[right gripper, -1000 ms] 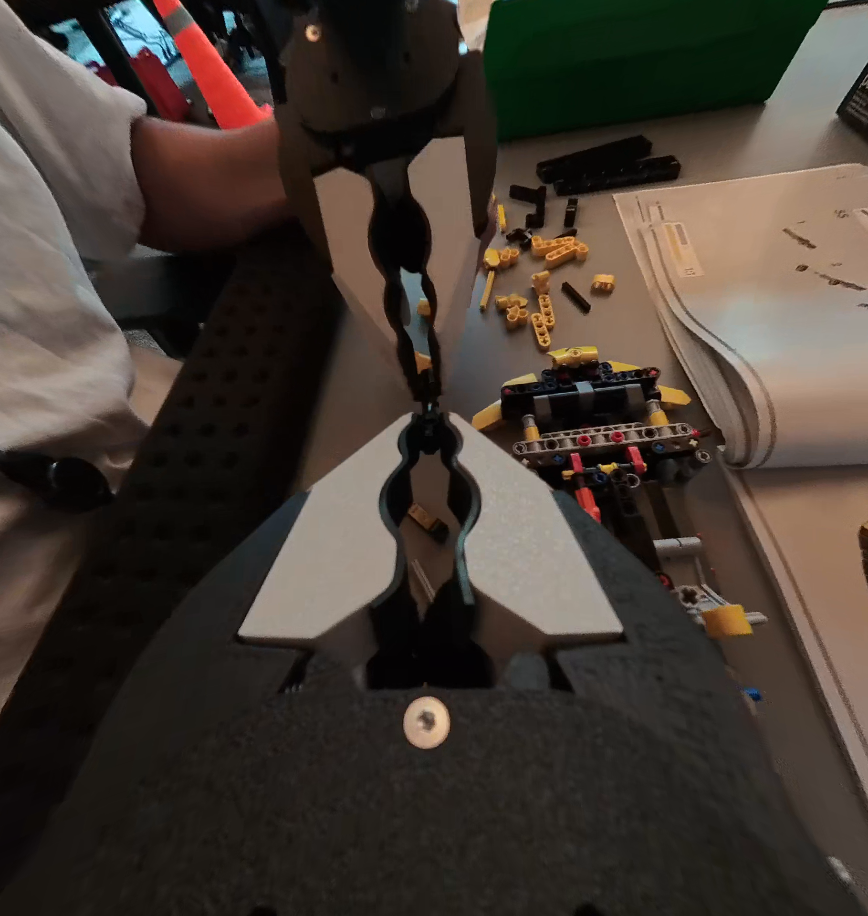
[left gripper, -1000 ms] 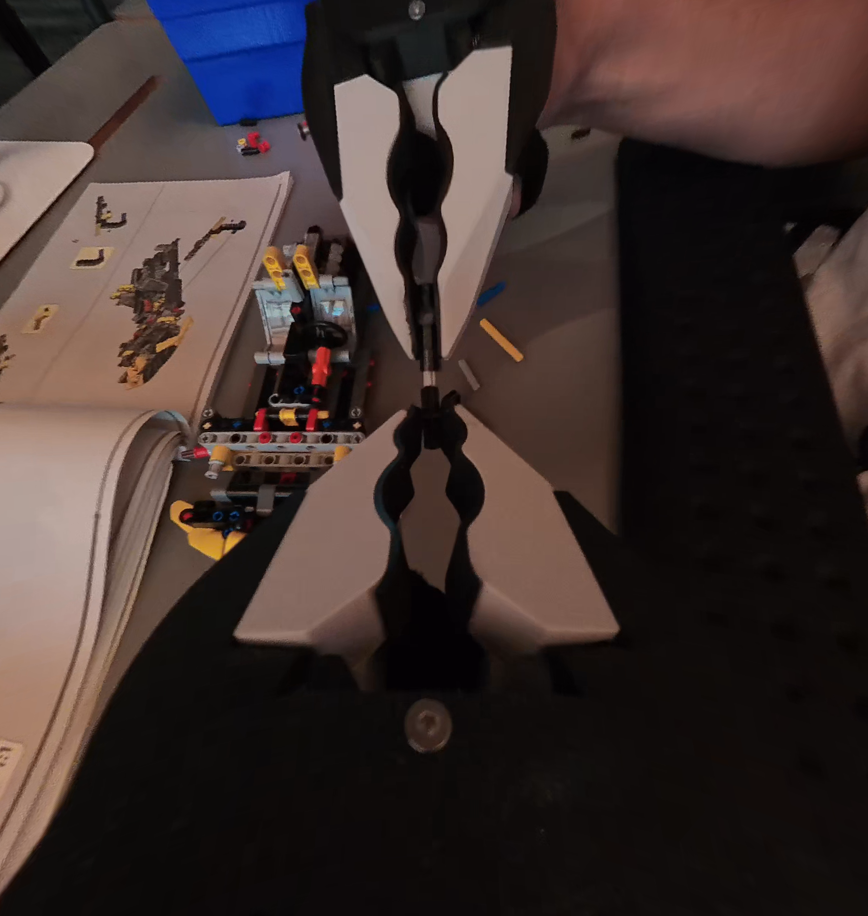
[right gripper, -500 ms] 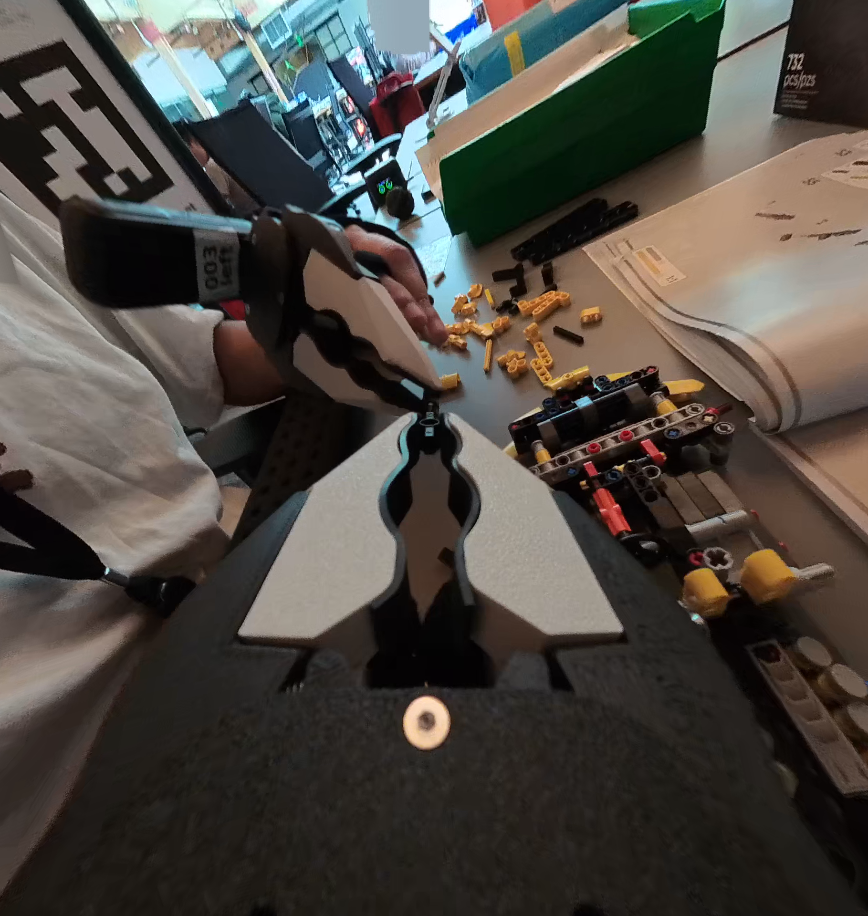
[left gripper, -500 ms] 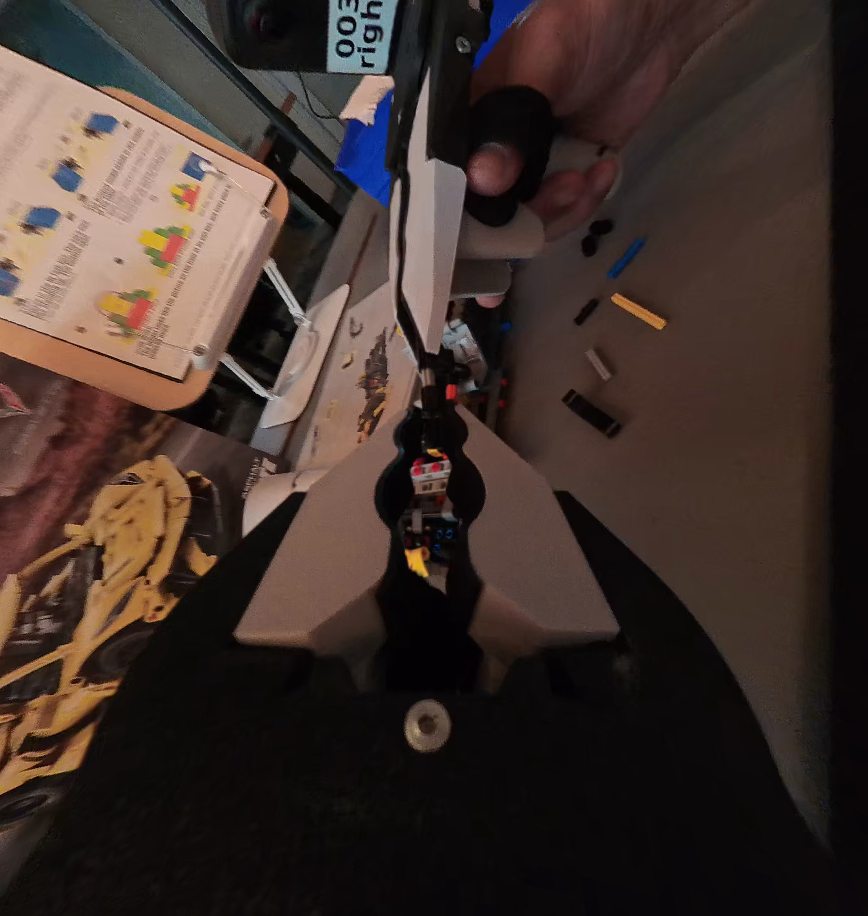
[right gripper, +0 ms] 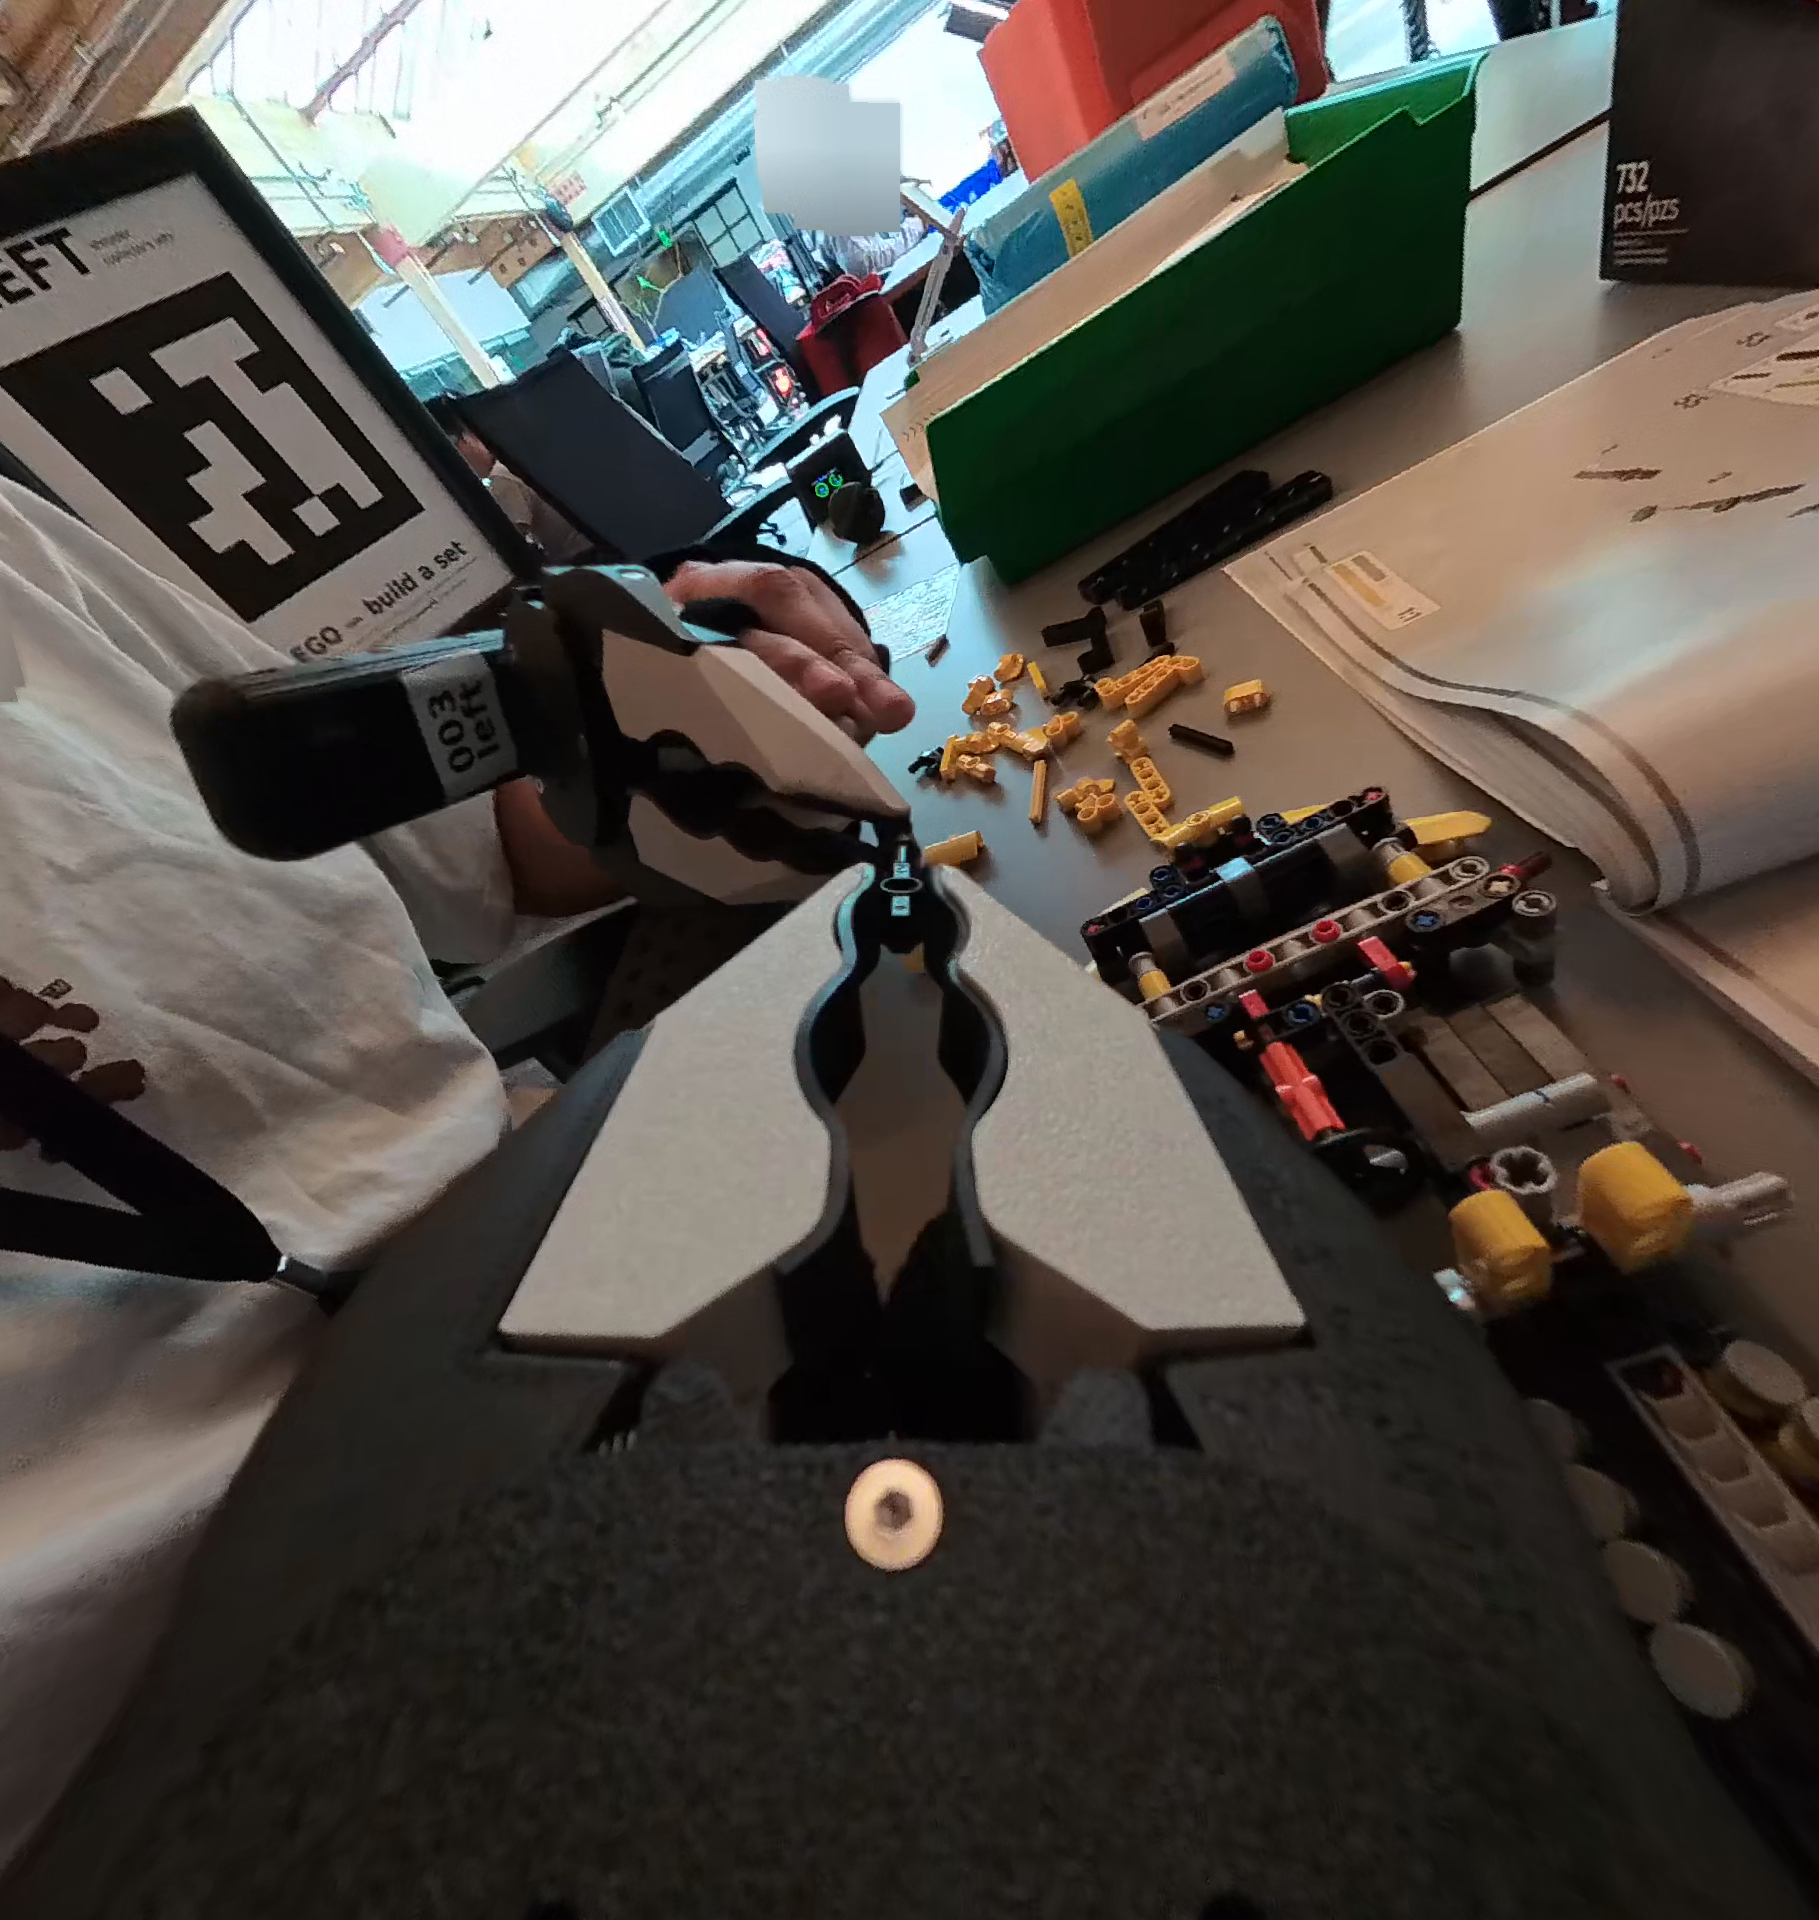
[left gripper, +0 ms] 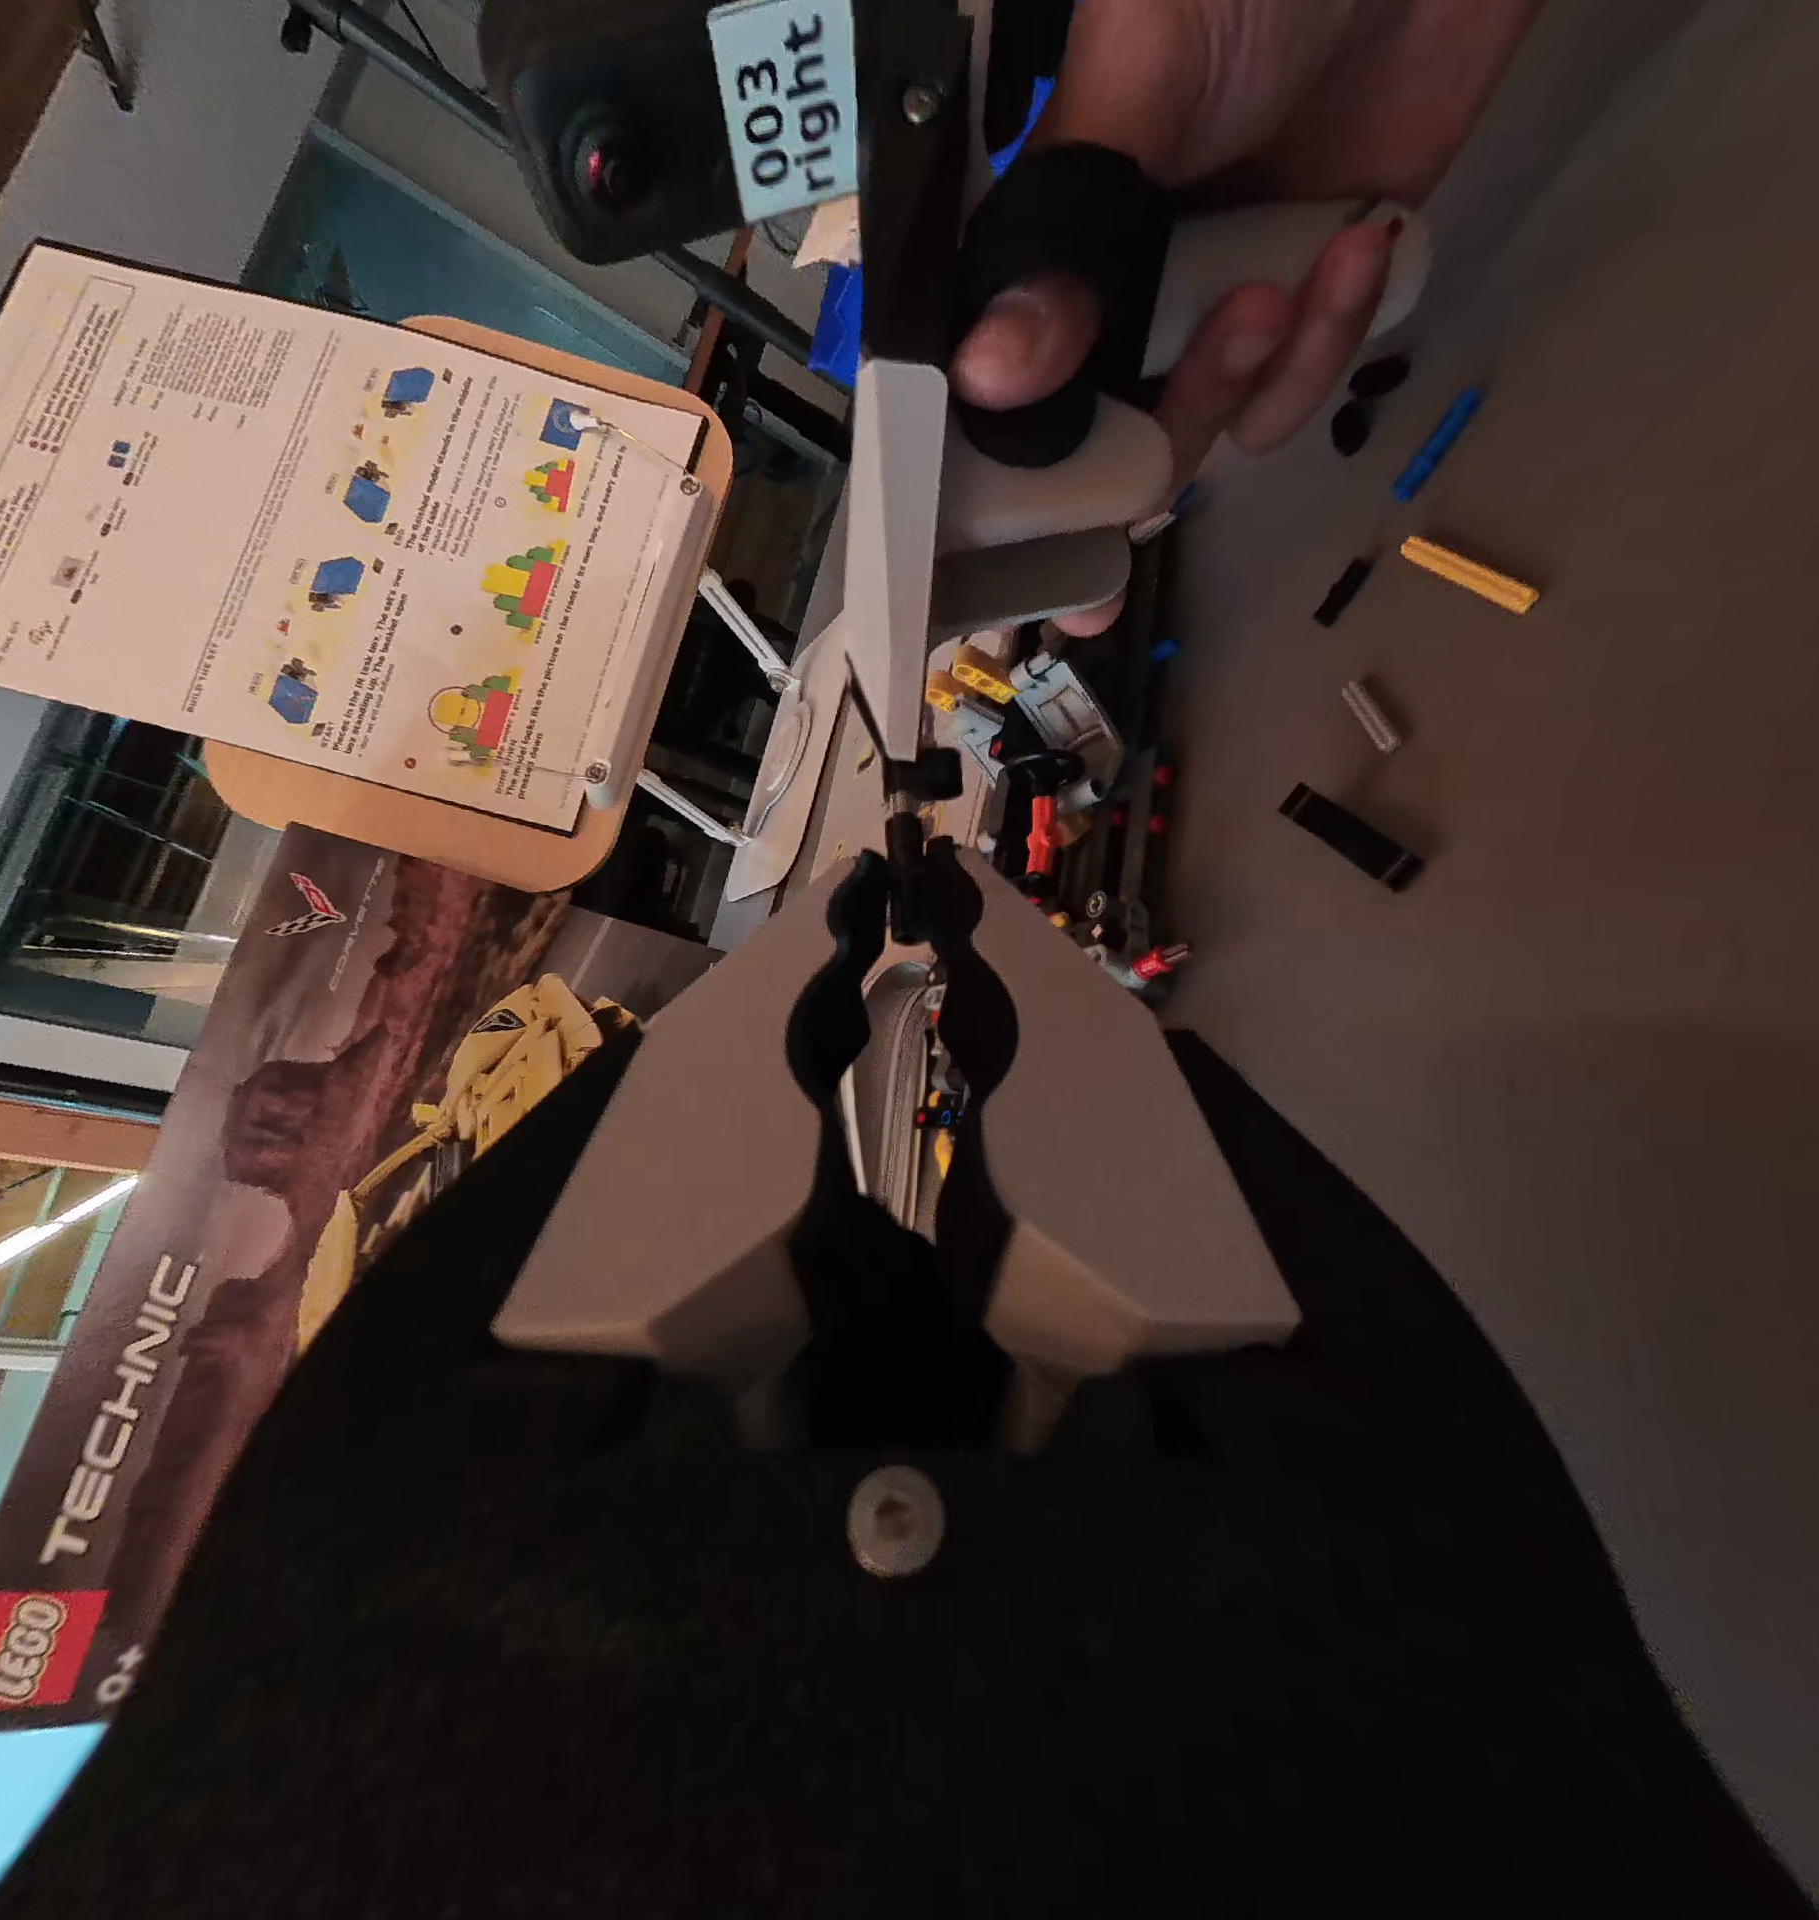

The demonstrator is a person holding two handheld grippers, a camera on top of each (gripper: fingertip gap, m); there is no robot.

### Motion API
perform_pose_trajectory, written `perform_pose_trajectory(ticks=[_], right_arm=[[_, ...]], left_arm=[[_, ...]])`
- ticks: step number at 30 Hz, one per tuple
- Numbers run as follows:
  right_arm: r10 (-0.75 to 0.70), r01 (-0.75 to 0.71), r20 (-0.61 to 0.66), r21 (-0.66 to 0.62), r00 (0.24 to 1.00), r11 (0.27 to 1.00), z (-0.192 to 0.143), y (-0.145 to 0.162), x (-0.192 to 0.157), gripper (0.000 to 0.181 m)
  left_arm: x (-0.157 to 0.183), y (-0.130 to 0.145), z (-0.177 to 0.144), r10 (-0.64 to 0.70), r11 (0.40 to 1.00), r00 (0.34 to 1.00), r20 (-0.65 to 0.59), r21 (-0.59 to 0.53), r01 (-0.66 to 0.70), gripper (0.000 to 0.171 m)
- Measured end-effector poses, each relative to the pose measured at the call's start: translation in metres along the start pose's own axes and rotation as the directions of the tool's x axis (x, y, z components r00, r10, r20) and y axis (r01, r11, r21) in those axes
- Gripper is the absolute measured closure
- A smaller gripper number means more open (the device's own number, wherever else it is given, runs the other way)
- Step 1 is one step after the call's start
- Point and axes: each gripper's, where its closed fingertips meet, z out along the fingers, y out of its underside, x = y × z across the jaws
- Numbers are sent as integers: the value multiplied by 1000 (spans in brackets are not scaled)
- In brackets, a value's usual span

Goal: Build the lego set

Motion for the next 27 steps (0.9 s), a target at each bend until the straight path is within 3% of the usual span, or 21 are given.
perform_pose_trajectory(ticks=[3,10,14,17,21,27], right_arm=[[1,-1,-8,-14,1000,1000,0,3,1,174],[168,-170,153,-3,974,986,1,2,-11,175],[173,-175,155,-2,973,985,0,2,-11,175],[166,-164,100,-22,981,986,-1,5,-2,175],[277,-277,137,-23,951,961,-2,0,-2,175],[298,-294,131,-45,946,955,-6,3,0,175]], left_arm=[[2,0,0,14,1000,1000,-5,3,-14,167],[3,-12,-5,-26,996,999,-44,86,30,167],[2,-13,-4,-32,995,999,-35,90,35,167],[7,-6,3,-190,976,973,-127,81,201,166],[1,-7,-1,-386,906,894,-229,88,414,165],[6,-4,-1,-321,934,926,-200,94,344,168]])
